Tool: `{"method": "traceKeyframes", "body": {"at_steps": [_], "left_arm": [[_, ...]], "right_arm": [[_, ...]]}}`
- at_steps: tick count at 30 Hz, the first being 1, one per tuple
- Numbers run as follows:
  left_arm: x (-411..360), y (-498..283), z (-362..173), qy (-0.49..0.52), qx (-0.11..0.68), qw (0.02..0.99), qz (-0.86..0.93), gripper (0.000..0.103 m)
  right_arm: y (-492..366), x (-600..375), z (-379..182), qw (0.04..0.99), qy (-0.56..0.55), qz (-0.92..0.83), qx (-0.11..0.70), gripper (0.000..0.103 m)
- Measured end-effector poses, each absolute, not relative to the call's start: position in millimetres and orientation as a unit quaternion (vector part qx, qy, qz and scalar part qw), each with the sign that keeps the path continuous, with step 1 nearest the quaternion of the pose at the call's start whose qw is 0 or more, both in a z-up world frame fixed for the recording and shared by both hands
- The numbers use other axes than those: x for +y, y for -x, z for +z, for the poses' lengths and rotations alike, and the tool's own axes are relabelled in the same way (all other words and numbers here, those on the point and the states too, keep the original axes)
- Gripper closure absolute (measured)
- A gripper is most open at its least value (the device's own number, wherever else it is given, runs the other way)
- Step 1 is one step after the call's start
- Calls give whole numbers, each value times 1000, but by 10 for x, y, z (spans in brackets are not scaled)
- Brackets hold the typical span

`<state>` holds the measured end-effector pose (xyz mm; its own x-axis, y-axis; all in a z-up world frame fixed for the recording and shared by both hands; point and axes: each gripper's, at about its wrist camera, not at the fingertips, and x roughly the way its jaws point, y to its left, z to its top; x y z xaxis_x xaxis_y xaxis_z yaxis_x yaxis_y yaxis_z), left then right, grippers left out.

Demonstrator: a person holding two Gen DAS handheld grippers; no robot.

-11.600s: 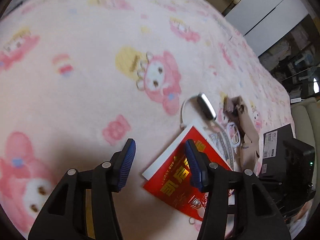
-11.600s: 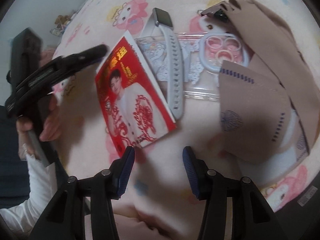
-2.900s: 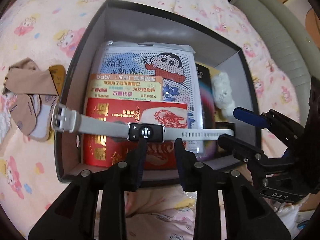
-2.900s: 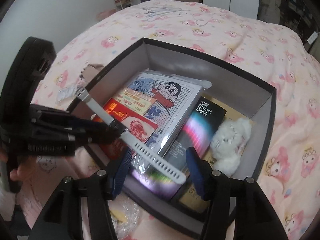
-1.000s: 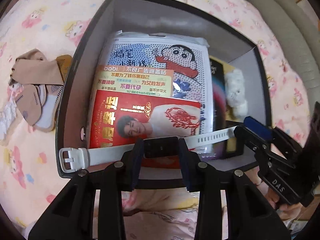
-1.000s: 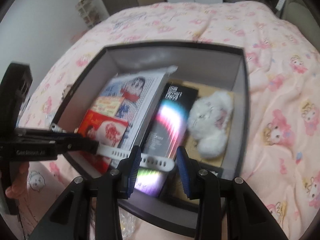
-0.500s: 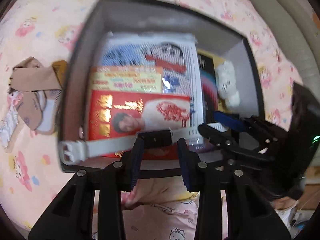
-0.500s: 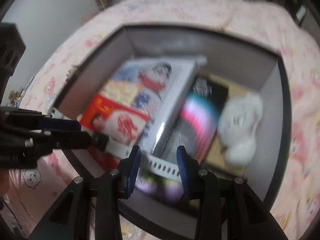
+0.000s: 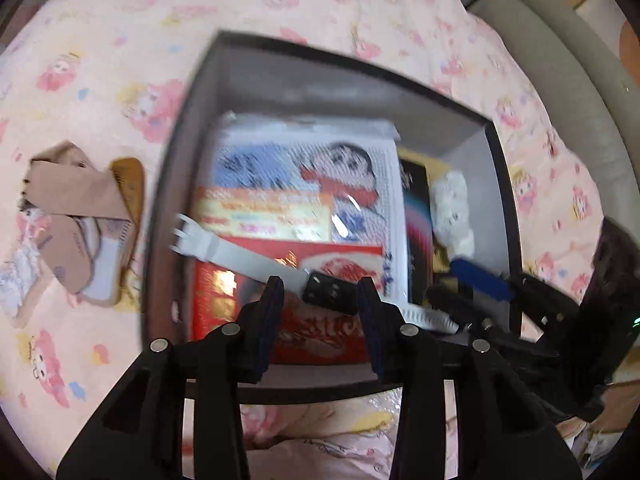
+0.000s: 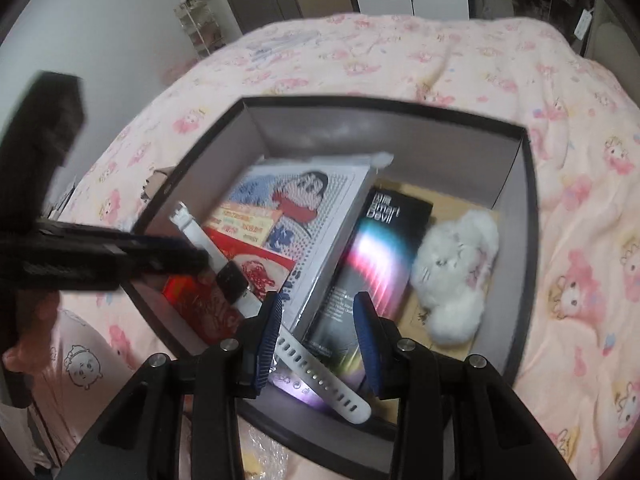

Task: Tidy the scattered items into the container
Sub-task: 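Lower the smartwatch into the box and open the right gripper, then withdraw the right gripper from the box toward the remaining items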

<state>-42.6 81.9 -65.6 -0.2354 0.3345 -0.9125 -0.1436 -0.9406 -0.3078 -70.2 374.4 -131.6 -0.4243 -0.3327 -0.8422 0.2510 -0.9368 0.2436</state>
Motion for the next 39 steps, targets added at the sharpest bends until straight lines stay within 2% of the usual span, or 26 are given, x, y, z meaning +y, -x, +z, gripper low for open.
{"method": "traceKeyframes", "body": {"at_steps": [5,9,13,16,19,23,31,32,34,35,36,37,38,39], "left_arm": [[1195,750,-913,589,-86,129,793,66],[1414,799,-1317,656,-84,92,744,66],[1433,672,-1282,657,-66,119,742,65],[1340,615,-1137,635,-115,169,745,65],[1294,586,-1048,610,-94,153,772,65],[1398,705,-1311,644,-103,145,744,66],[1332,524,-1119,616,-82,146,770,65],[1330,478,-1032,600,-75,141,784,64],[1328,365,-832,566,-64,133,811,48],[1291,279,-705,547,-59,127,825,42],[1276,215,-600,528,-55,125,838,32],[1294,188,-533,510,-53,125,849,25],[1319,143,-444,494,-50,124,859,23],[1316,81,-343,480,-48,122,868,20]], "right_arm": [[596,3647,-1359,182,-523,-833,-12,70],[597,3712,-1477,154,-544,-825,-5,70],[623,3812,-1443,143,-546,-825,-14,71],[580,3814,-1292,172,-517,-838,-32,70],[593,3800,-1234,180,-491,-851,-44,70],[677,3774,-1435,152,-530,-833,-41,70],[565,3807,-1465,146,-550,-821,-53,70],[545,3809,-1414,136,-542,-828,-48,70],[470,3796,-1274,110,-516,-849,-26,68],[414,3789,-1196,95,-499,-861,-13,60],[337,3787,-1118,74,-482,-873,-2,55],[251,3776,-1050,55,-469,-881,4,43],[180,3762,-996,43,-462,-886,5,37],[115,3756,-934,37,-454,-890,-1,36]]}}
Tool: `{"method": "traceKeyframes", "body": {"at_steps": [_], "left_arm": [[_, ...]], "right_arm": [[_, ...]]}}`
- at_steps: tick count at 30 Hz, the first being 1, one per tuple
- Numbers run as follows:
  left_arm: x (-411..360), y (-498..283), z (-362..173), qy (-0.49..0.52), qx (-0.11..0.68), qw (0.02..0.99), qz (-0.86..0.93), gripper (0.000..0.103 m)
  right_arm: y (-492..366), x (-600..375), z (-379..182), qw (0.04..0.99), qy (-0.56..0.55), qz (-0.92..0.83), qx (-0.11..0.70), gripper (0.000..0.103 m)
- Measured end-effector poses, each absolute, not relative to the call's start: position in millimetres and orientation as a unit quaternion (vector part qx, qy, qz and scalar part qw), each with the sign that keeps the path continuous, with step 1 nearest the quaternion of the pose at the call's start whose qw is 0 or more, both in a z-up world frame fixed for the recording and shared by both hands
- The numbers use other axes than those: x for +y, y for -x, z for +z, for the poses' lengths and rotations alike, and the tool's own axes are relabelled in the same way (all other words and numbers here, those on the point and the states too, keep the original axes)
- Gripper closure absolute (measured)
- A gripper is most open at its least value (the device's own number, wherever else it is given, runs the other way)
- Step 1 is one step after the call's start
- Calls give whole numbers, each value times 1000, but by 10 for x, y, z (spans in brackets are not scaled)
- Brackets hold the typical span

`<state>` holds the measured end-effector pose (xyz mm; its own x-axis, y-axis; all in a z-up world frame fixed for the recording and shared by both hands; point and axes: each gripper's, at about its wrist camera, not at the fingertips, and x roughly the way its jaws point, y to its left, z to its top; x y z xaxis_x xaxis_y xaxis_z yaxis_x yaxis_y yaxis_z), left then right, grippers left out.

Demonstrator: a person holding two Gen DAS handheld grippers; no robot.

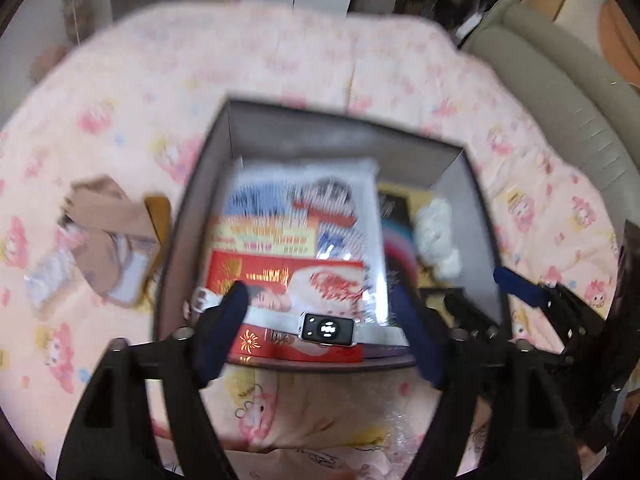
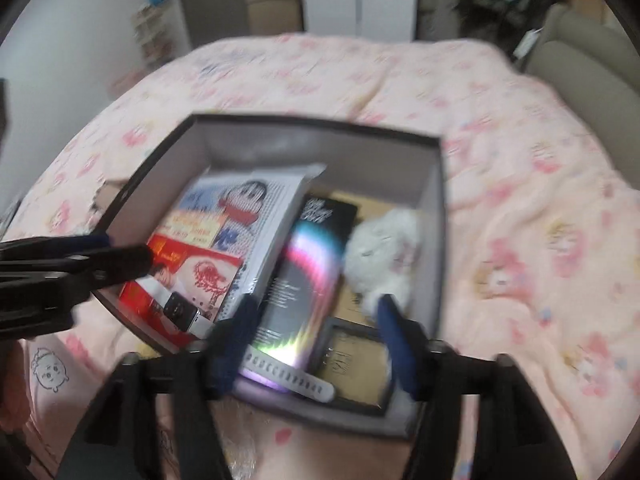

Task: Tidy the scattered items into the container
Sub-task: 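Withdraw the right gripper from the box toward the remaining items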

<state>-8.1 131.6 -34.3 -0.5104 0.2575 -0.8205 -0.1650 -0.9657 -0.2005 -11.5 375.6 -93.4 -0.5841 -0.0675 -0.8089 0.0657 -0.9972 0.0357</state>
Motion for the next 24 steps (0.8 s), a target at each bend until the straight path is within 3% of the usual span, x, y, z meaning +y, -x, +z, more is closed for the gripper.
{"method": "traceKeyframes", "body": {"at_steps": [6,11,24], "left_arm": [[1428,-137,-19,426,-54,115,896,12],[1287,-408,201,399,-50,119,908,12],[167,-776,225,376,-66,36,923,12]], "right_arm": [[-235,3597,-514,16,-404,-914,-25,34],[-397,3450,-217,12,-382,-924,-27,34],[-355,2307,-83,125,-386,-914,-17,34]]}}
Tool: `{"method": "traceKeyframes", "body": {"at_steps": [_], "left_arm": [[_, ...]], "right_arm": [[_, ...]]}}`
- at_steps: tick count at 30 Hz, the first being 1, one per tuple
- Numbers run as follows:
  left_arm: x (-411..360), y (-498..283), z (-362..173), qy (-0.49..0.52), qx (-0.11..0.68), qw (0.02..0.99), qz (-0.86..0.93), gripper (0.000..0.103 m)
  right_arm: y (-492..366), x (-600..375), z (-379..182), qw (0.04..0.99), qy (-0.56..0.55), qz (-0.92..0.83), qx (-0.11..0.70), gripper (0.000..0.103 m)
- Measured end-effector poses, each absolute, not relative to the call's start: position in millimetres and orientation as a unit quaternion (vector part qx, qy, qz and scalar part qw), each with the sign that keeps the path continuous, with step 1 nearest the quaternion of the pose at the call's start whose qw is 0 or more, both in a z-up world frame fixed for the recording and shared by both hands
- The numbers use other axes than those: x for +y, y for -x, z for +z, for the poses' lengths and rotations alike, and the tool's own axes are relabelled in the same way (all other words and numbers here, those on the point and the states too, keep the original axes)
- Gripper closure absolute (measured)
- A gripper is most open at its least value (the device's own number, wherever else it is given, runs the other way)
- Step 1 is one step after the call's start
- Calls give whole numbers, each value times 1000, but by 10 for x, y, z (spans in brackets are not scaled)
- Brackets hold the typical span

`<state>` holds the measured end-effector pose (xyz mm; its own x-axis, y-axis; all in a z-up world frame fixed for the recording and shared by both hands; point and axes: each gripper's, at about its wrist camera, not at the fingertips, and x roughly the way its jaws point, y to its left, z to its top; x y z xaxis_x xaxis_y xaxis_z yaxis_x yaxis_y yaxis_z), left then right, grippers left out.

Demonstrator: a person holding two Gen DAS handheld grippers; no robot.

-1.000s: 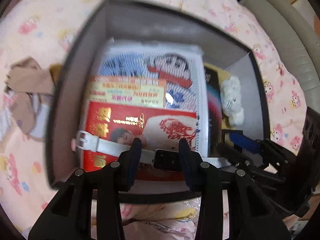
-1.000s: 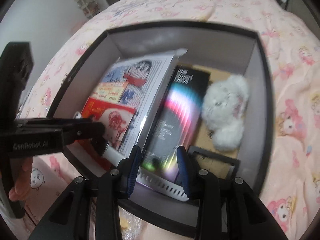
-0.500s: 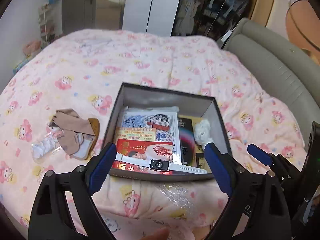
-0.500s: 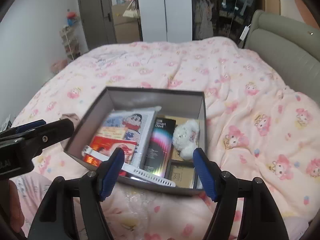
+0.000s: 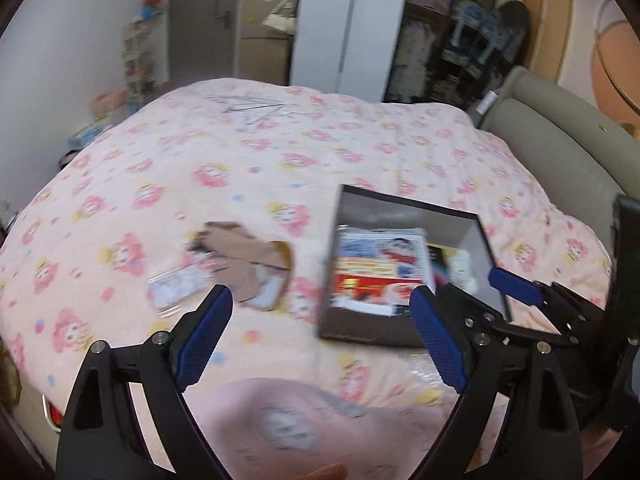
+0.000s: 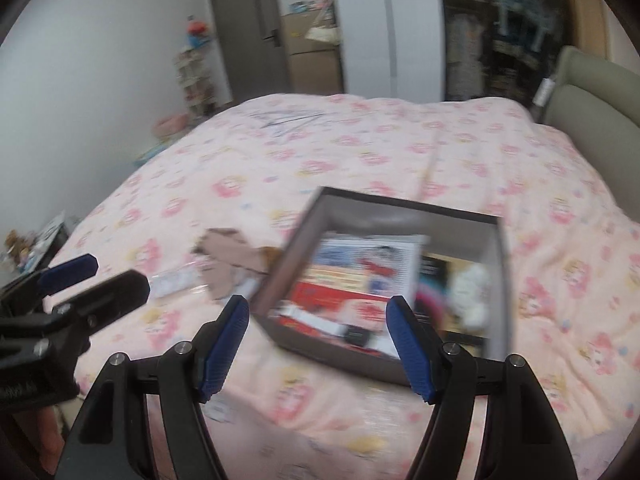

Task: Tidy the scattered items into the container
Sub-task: 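Withdraw the right gripper from the box toward the remaining items, then grasp the clear phone case with the right gripper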

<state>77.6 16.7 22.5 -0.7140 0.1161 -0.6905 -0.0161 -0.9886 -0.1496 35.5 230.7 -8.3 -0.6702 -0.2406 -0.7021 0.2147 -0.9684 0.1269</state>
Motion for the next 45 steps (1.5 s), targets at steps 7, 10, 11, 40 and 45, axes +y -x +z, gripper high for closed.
{"method": "traceKeyframes", "body": {"at_steps": [7,10,11,40,45], "left_arm": [[-539,-605,-99,379,-85,-26,921,12],[-813,-425,-290,385,-108,-37,916,13],[-913,-357,-370,390,-119,-41,912,14],[-2046,23,-2162,486,-346,-73,799,87],[-2257,-202,-2235,514,-338,-121,779,96]], "right_arm": [[50,1361,-321,222,-430,-875,5,35],[288,1027,-478,257,-457,-851,11,35],[382,921,-540,260,-466,-845,16,35],[1513,27,-1900,350,-593,-719,95,71],[1483,-162,-1916,378,-592,-701,121,62]]}}
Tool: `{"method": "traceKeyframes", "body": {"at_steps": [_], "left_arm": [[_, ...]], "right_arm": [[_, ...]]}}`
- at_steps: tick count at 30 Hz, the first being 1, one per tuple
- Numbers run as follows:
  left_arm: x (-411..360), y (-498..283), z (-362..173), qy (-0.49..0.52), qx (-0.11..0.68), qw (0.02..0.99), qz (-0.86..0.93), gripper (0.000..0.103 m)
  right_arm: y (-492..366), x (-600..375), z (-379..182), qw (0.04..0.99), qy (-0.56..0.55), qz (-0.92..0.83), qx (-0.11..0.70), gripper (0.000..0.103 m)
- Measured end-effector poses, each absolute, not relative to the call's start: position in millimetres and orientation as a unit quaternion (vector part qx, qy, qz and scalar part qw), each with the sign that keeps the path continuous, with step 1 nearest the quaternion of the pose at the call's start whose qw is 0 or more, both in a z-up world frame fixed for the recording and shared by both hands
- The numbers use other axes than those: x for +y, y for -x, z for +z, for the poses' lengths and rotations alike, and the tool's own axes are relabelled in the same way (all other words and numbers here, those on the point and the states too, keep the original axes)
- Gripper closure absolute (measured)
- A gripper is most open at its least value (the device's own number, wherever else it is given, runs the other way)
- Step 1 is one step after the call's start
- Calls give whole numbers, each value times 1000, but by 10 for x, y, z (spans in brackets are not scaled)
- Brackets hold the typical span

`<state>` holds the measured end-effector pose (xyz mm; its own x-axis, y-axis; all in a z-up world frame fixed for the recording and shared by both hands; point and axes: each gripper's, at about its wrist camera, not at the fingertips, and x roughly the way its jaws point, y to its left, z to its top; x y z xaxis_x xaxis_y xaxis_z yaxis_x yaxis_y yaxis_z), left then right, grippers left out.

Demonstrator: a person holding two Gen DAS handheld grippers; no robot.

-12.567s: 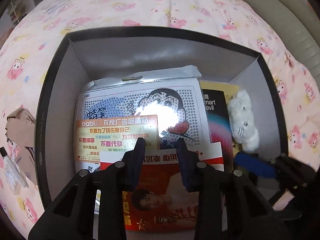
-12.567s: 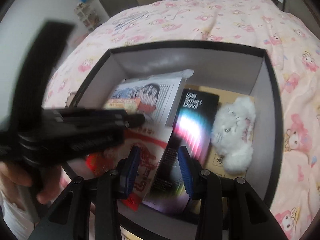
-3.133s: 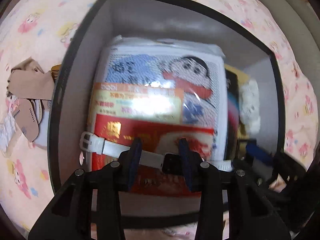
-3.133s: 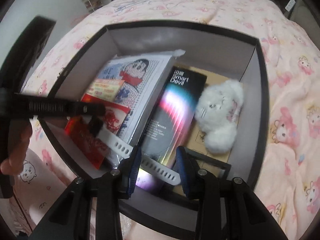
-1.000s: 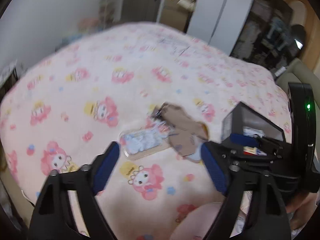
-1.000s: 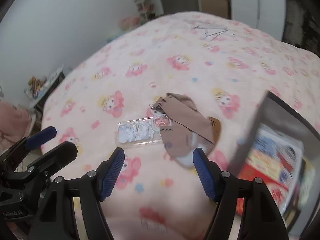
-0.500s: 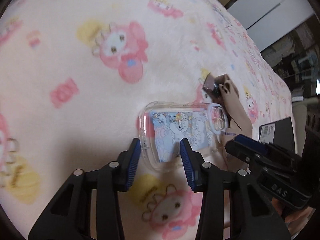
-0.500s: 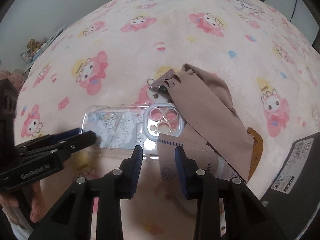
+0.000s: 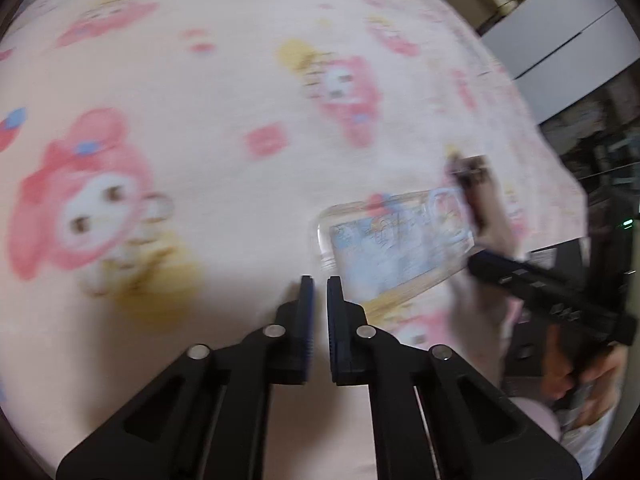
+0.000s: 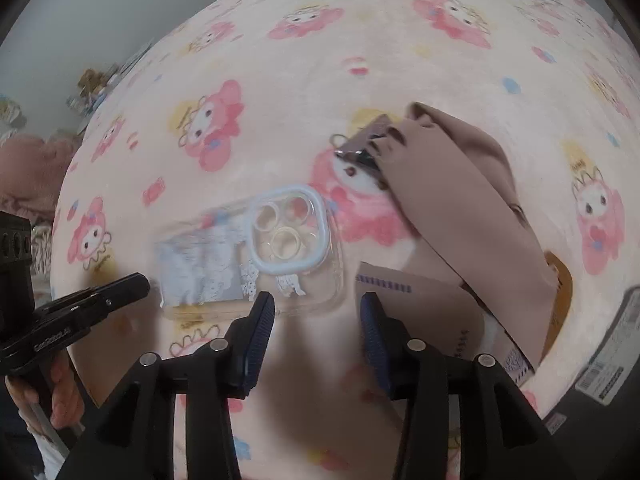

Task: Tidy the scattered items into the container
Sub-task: 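Grasp the clear phone case with the right gripper, then carry the clear phone case into the box with the right gripper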

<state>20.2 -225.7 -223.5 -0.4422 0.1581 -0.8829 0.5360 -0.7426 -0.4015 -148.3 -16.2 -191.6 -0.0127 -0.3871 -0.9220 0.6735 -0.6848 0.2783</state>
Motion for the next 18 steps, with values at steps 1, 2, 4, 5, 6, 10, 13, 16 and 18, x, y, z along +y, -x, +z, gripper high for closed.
{"method": "traceKeyframes", "body": {"at_steps": [1,2,4,5,6,10,13,16,18], "left_arm": [[-2304,-222,-2261,-514,350,120,-774,91],[-2352,-241,-2283,-509,369,113,-770,88],[-2399,-250,-2301,-487,401,95,-770,67],[-2409,-242,-2313,-477,412,89,-771,63],[-2409,-219,-2335,-473,419,86,-770,60],[-2332,-26,-2464,-486,417,90,-763,60],[-2243,69,-2434,-497,403,98,-763,59],[-2170,87,-2293,-501,385,100,-768,61],[-2117,39,-2147,-495,384,90,-774,61]], "right_arm": [[1480,-218,-1918,386,-590,-698,128,62],[1489,-278,-1917,391,-586,-697,134,61],[1537,-371,-1934,392,-586,-696,138,57],[1574,-410,-1953,388,-587,-696,140,55],[1616,-444,-1981,381,-589,-698,142,55],[1717,-538,-2104,376,-602,-692,127,47],[1656,-572,-2122,390,-605,-683,123,52],[1551,-539,-2014,398,-596,-685,132,56],[1500,-434,-1848,396,-585,-697,120,56]]}}
